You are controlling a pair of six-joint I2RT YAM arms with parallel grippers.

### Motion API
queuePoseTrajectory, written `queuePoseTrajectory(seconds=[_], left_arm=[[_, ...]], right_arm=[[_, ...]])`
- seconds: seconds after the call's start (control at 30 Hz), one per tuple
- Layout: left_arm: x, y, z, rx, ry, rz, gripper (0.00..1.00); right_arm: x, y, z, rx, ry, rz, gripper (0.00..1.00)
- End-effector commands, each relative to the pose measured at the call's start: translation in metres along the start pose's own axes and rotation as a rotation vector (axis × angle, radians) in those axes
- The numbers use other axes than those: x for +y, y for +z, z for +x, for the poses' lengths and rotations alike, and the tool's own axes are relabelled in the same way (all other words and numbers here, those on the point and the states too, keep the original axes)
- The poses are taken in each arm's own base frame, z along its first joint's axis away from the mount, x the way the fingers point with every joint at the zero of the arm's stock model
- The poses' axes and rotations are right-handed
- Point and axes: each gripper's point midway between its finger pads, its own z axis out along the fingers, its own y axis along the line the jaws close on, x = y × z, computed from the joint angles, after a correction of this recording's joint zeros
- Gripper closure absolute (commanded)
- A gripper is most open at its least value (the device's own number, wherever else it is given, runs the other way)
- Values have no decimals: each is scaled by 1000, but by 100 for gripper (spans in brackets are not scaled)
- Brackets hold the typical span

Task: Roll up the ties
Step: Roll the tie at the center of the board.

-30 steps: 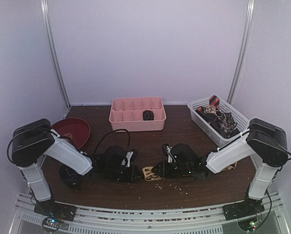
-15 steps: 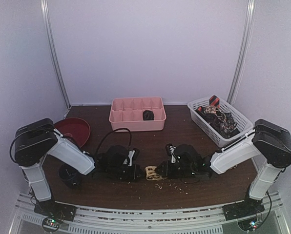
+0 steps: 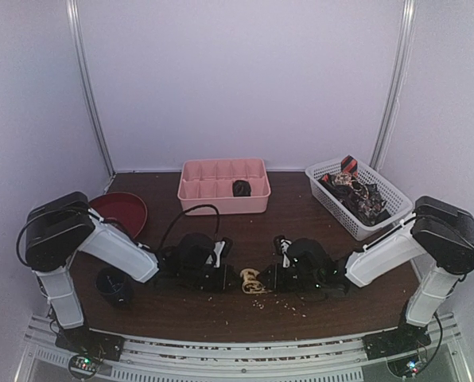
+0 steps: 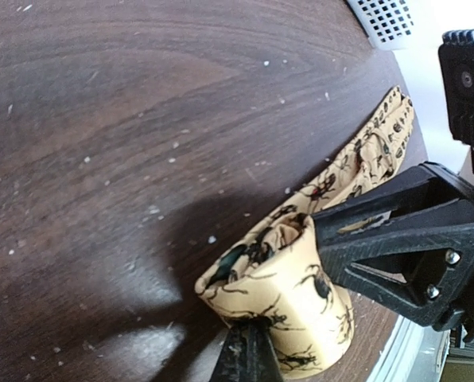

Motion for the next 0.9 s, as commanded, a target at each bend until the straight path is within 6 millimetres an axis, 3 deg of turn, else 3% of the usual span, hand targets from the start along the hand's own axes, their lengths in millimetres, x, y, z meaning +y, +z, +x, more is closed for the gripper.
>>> queuePoseTrajectory(seconds=[0.0,0.87], left_arm=[[-29,5,-9,-12,56,71,100],[-44,23,-11,36,102,63,100]], right_arm=[[-7,-7,4,2,-26,19,80],[-24,-19,0,-44,-45,81,81]])
